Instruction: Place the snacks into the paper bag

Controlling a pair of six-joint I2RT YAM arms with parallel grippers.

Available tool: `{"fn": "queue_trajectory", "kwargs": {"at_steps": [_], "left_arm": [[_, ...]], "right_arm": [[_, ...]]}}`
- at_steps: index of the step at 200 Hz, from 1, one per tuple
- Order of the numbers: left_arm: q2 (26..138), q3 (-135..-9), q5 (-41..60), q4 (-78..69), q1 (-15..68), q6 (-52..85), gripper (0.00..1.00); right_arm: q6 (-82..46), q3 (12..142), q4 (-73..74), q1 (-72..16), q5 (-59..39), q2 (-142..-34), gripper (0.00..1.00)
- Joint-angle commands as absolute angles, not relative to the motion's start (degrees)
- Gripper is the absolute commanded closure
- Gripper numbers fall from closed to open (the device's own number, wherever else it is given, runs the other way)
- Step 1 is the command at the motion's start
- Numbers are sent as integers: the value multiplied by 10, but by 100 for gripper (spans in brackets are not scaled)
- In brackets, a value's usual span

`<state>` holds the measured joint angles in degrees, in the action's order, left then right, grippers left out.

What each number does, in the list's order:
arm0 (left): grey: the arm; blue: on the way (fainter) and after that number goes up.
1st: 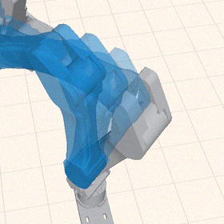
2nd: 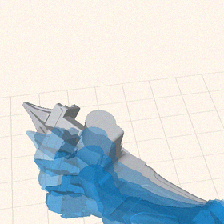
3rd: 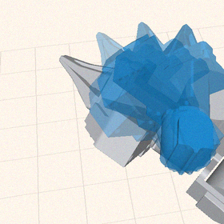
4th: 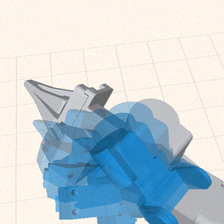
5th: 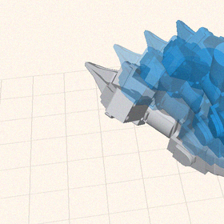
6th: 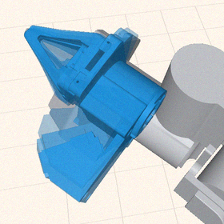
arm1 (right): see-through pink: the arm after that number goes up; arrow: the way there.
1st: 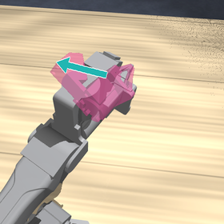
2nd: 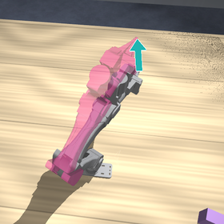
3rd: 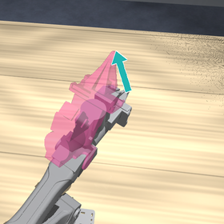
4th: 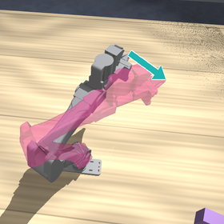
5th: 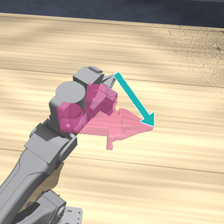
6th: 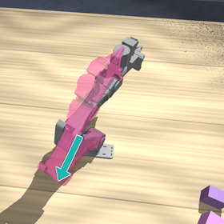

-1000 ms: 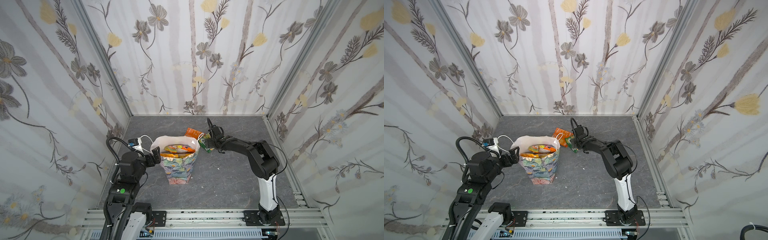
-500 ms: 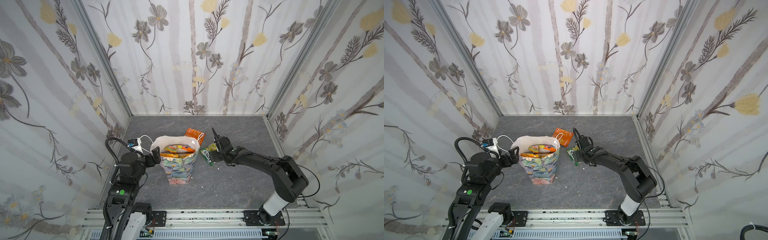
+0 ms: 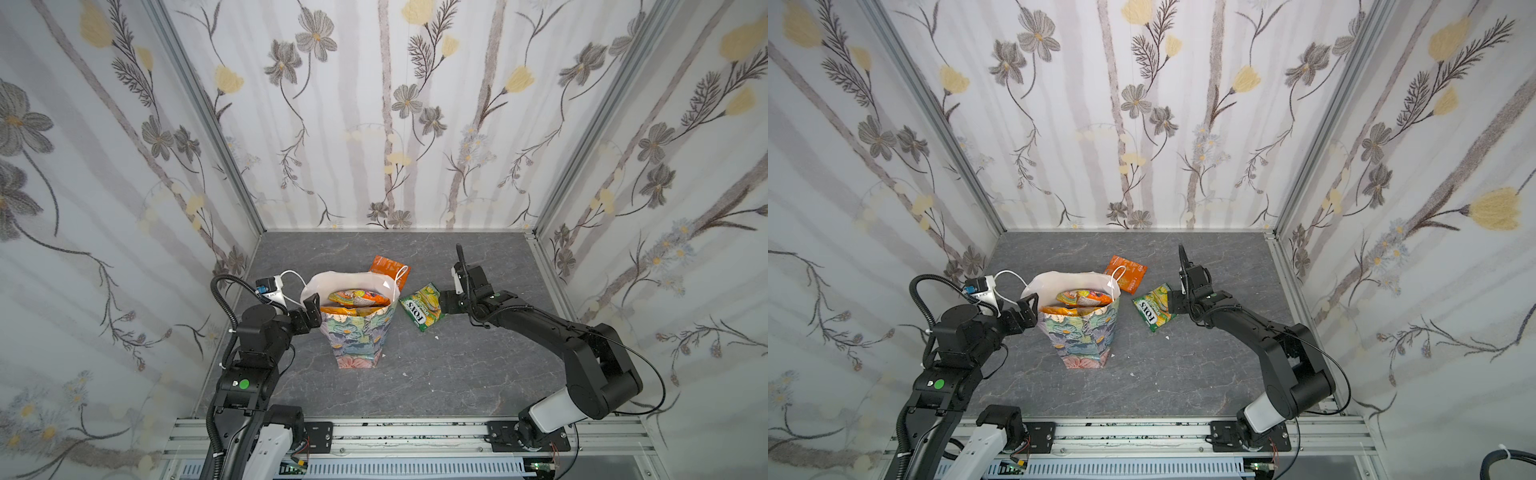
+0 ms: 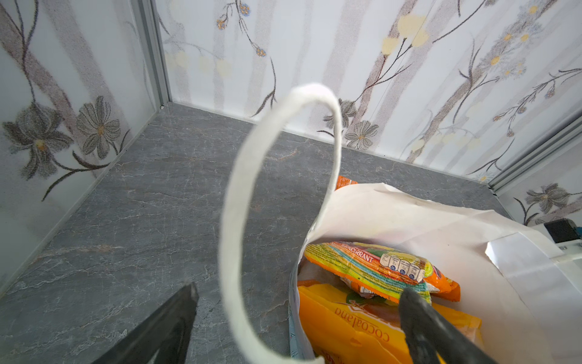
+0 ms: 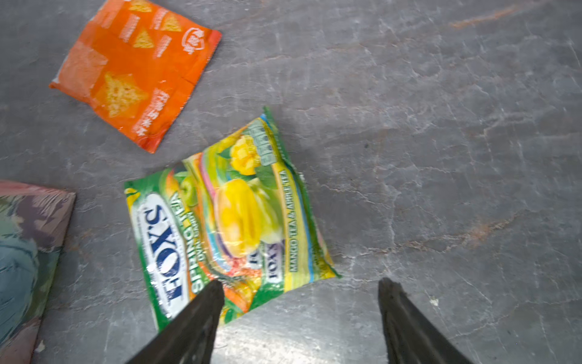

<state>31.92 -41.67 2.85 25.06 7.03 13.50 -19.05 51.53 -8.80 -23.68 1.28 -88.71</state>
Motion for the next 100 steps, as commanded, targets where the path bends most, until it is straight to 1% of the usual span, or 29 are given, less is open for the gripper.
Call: {"fn": "queue_trajectory", "kwargs": {"at_steps": [1,11,46,78,95,100], "left_arm": [[316,-416,28,237,69,135,0],[316,-416,27,236,69,134,0],[319,-416,30,236,70,134,0],[322,-417,31,236,70,134,0],[321,-417,31,237,70,134,0],[321,-417,30,236,69,134,0]], "right_arm": [[-205,492,-31,-208,-42,-892,33],[-208,482,-18,-197,-58,-894,36],[-208,461,7,-190,-91,-903,42],[-203,457,11,-189,-82,-910,46],[-200,459,11,-187,-78,-910,47],[-200,460,12,-186,-78,-928,48]]}}
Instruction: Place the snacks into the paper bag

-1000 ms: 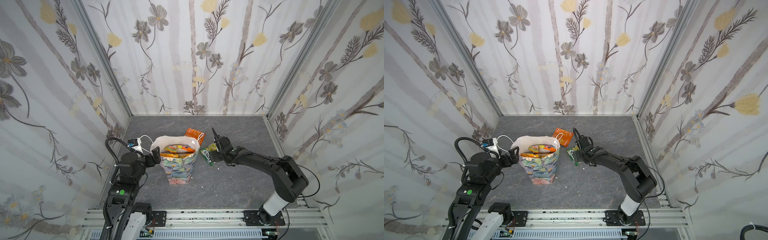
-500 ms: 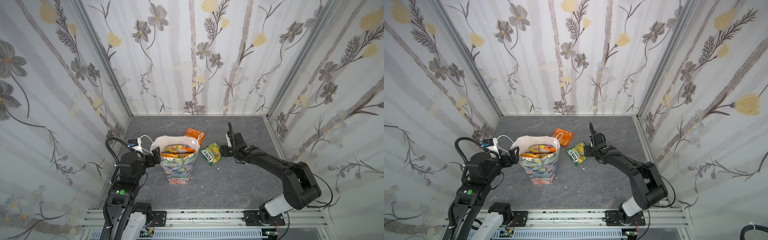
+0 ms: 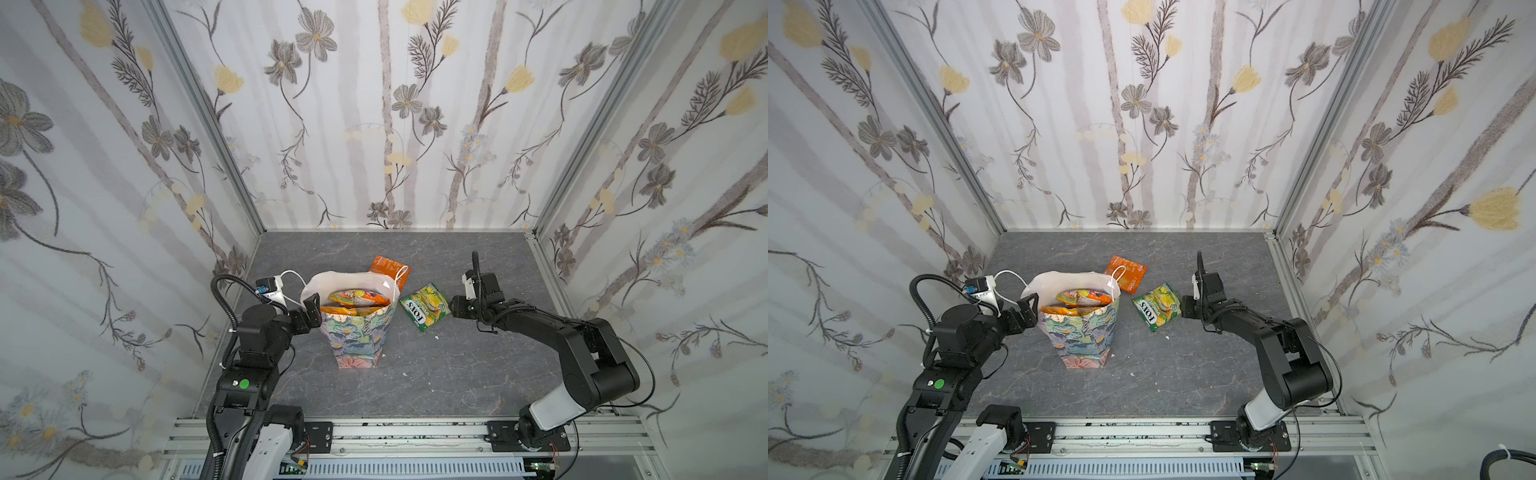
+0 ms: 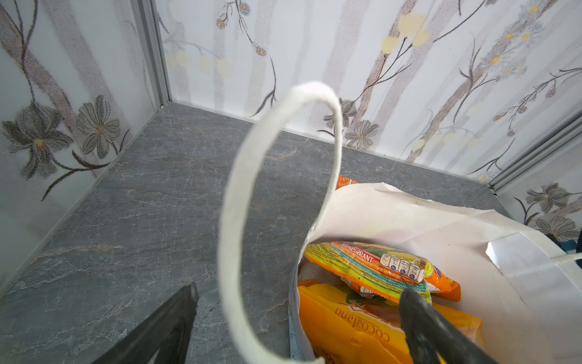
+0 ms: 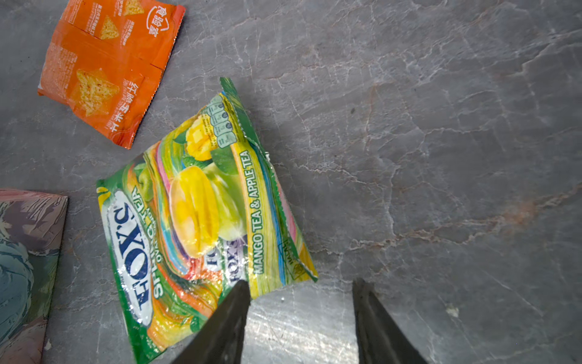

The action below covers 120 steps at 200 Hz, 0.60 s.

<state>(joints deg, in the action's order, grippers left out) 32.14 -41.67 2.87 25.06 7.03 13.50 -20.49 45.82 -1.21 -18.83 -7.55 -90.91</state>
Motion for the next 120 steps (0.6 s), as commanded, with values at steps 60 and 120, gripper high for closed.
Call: {"fn": "queue_trajectory", "kwargs": {"at_steps": [60,120], "left_arm": [[321,-417,28,237,70,134,0],[319,-417,27,237,70,134,0]], "right_arm": [[-188,482,14,-184,-81,-969,56],[-180,489,27,-182,-101,-992,60]]}}
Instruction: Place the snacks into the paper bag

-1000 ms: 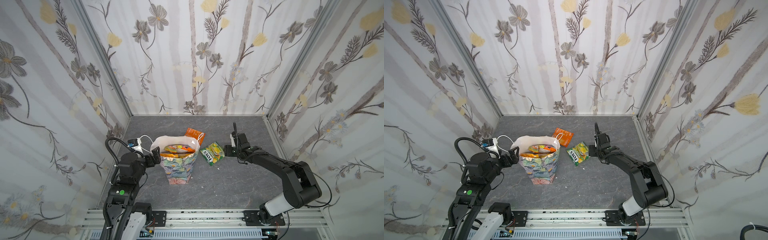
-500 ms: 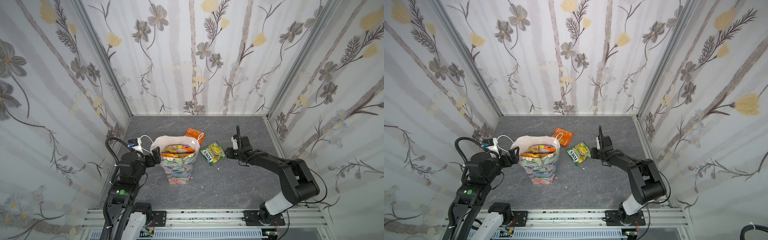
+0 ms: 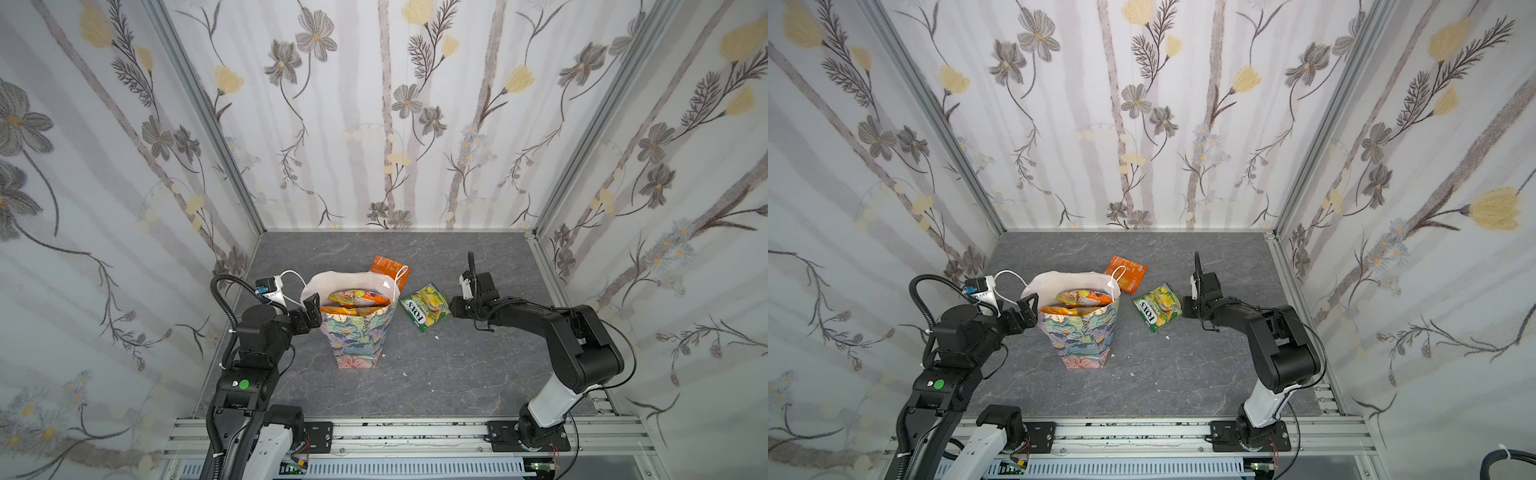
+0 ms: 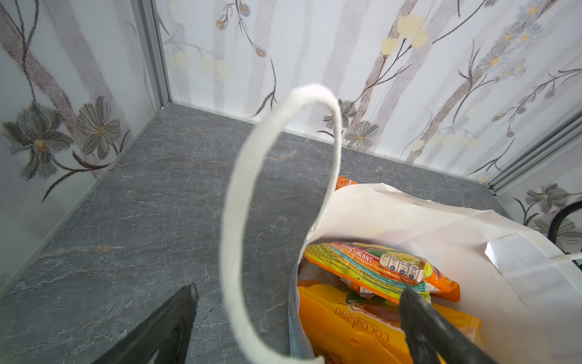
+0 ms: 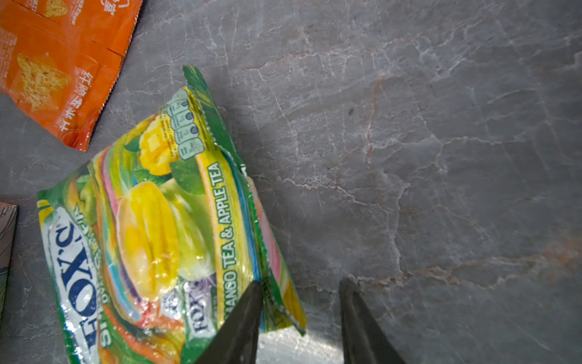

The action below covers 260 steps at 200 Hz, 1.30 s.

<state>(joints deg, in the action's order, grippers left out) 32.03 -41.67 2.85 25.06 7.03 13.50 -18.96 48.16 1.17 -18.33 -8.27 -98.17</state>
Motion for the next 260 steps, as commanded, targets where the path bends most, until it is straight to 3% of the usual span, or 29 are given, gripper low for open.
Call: {"fn": "queue_trajectory", "kwargs": {"at_steps": [1,40,80,226,240,260], "left_arm": [[319,-417,27,237,70,134,0],[319,-417,28,236,69,134,0],[320,-415,28,236,69,134,0],[319,-416,32,236,70,133,1],[318,-416,32,236,70,133,0],[317,-416,31,236,69,133,1]], "right_arm": [[-179,489,27,-183,-101,-992,60],[-177,492,39,-183,-122,-1006,71],[-185,485,54,-181,-142,-1002,100],[-190,481,30,-174,-183,-877,100],[-182,496,-3,-183,-142,-884,75],[-148,518,-51,-255,-33,-874,68]]}}
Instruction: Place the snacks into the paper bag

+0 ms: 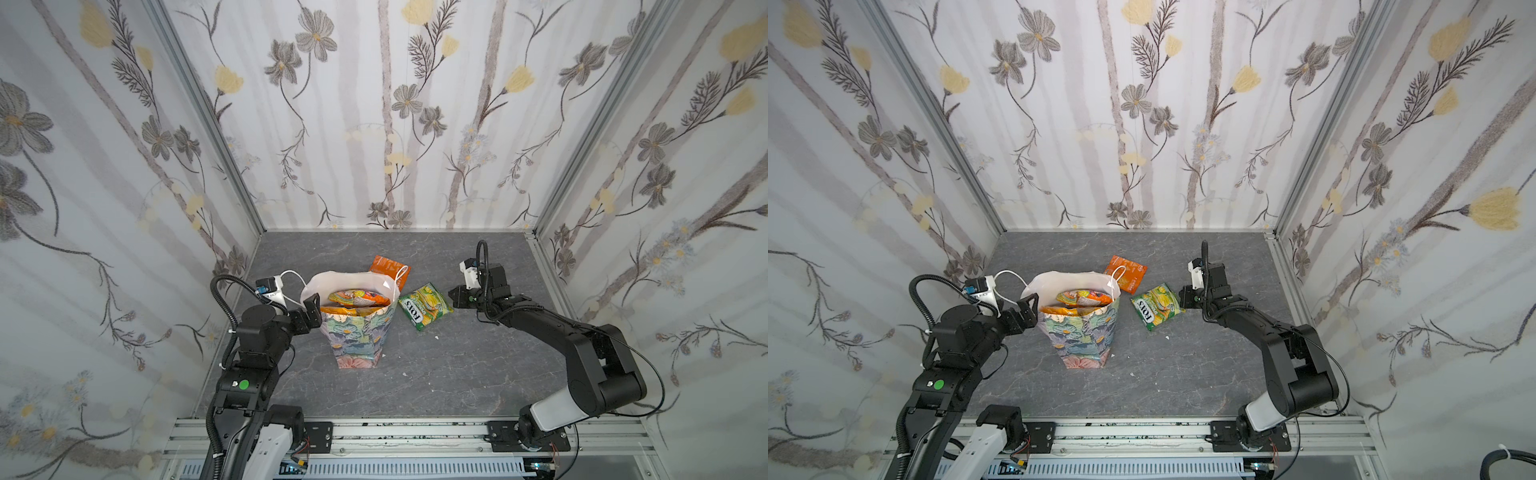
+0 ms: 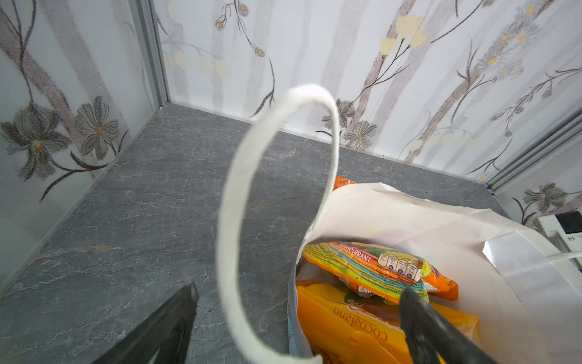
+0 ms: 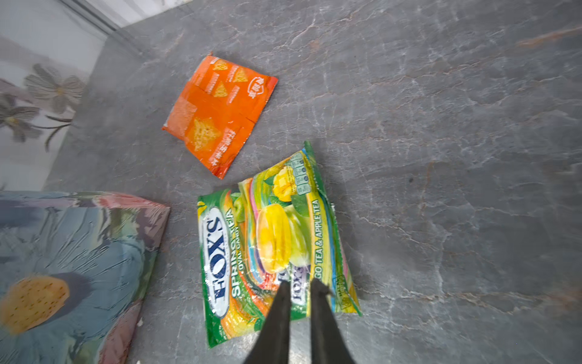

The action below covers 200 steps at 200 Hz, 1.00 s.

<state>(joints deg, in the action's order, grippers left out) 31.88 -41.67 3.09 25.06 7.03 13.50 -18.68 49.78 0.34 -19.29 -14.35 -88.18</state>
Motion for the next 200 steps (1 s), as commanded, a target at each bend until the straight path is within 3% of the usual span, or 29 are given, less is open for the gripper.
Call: {"fn": "queue_trajectory", "kwargs": {"at_steps": [1,28,78,116,160,200], "left_arm": [[317,-416,30,236,69,133,1],[316,-416,30,236,70,133,1],[316,-417,31,236,70,133,0],[310,-416,31,236,69,133,0],[309,-416,31,236,69,133,0],[311,-417,32,236,70,133,0]], "right_arm": [[-147,518,-52,-260,-26,-873,68],[-135,501,-46,-343,54,-845,54],[-126,442,28,-422,82,-831,51],[-137,410,109,-466,77,-857,42],[-120,425,116,-521,194,-910,35],[-88,460,103,-546,279,-973,34]]}}
